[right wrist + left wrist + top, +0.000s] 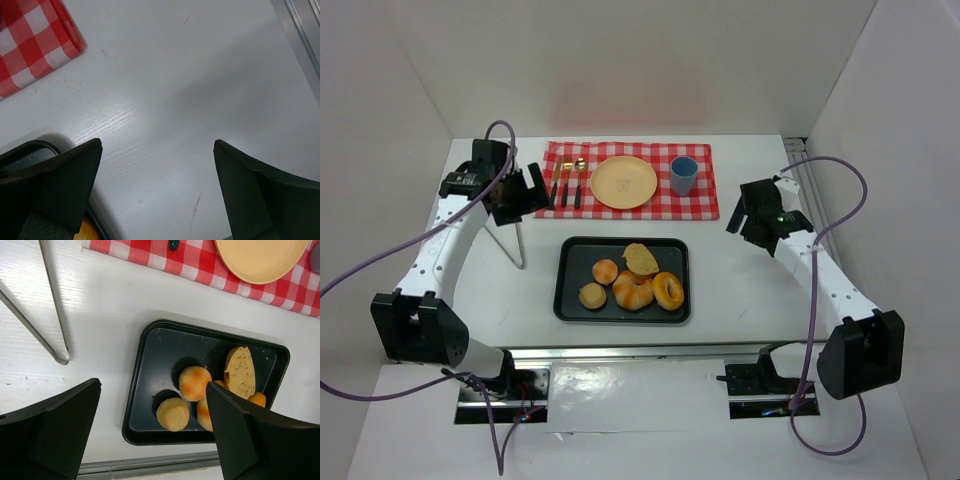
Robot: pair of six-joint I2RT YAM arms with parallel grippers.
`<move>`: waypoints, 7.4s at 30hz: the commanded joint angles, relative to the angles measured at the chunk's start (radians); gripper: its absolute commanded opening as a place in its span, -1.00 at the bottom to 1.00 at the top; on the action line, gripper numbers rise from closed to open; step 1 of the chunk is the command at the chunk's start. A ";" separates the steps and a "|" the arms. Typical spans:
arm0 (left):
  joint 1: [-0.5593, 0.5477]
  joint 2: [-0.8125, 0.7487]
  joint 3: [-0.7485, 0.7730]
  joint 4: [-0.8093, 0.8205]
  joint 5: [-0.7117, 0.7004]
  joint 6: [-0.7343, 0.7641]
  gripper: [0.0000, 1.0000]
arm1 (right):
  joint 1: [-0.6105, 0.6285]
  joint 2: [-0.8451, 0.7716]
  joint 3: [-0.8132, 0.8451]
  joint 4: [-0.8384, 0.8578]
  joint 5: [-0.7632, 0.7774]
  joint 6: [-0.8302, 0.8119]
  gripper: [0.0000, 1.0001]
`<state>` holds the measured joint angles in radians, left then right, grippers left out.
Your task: Place the bread
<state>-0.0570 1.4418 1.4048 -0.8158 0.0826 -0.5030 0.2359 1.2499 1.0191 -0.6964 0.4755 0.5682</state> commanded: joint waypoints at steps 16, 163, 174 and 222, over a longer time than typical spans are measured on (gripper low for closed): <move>0.049 0.051 0.034 -0.120 -0.448 -0.135 1.00 | -0.032 -0.095 -0.042 0.064 -0.067 -0.027 1.00; -0.551 0.003 0.181 -0.280 -0.299 -0.138 -0.16 | -0.050 -0.161 -0.062 0.209 -0.290 -0.088 0.99; -0.408 0.475 0.675 -0.083 -0.291 -0.083 -0.16 | -0.050 -0.198 -0.033 0.150 -0.270 -0.056 0.99; -0.570 -0.055 -0.242 0.108 0.020 -0.370 0.41 | -0.050 -0.225 -0.090 0.130 -0.299 -0.019 0.99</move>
<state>-0.6239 1.4353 1.2015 -0.8158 0.0254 -0.8169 0.1917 1.0489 0.9337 -0.5785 0.1722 0.5381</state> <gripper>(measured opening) 0.703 0.994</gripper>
